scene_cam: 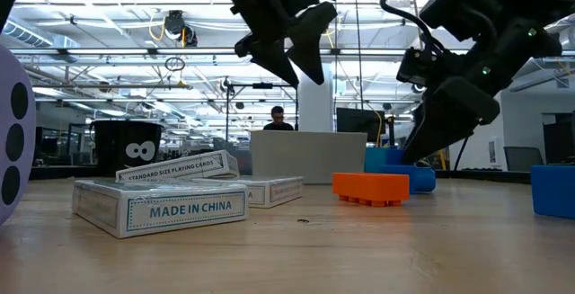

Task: Pick & Place Toys
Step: Put the blue game piece into the gray bin

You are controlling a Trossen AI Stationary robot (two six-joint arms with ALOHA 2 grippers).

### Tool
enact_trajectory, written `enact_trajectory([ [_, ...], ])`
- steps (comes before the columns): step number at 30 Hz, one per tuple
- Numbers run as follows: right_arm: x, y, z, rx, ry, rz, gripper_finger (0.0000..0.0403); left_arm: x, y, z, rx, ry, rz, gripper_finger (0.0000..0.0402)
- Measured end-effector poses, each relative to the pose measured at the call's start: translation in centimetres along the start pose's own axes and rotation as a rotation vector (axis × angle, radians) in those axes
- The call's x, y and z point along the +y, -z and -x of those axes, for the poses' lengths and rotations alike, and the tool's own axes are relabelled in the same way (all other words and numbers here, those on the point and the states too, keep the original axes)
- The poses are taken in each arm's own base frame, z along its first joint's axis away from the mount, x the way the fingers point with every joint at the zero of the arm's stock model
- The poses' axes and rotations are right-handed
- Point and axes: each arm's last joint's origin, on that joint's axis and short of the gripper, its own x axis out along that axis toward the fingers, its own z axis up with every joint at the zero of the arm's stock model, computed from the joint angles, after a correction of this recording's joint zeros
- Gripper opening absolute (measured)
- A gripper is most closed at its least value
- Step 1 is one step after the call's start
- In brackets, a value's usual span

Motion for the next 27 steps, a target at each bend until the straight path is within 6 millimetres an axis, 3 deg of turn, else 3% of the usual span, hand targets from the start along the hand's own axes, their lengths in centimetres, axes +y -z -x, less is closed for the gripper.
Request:
enact_trajectory([
  [12, 0.0, -0.5, 0.4, -0.045, -0.015, 0.027, 0.0200, 0.0, 0.0, 0.0, -0.004, 0.004, -0.010, 0.0282],
  [20, -0.1, -1.2, 1.7, -0.101, -0.036, 0.012, 0.0165, -0.4, -0.3, 0.9, -0.032, 0.021, -0.031, 0.0282],
  [27, -0.1, -1.4, 2.6, -0.102, -0.094, -0.006, 0.0104, 1.1, 1.3, -1.2, 0.003, -0.027, 0.016, 0.0282],
])
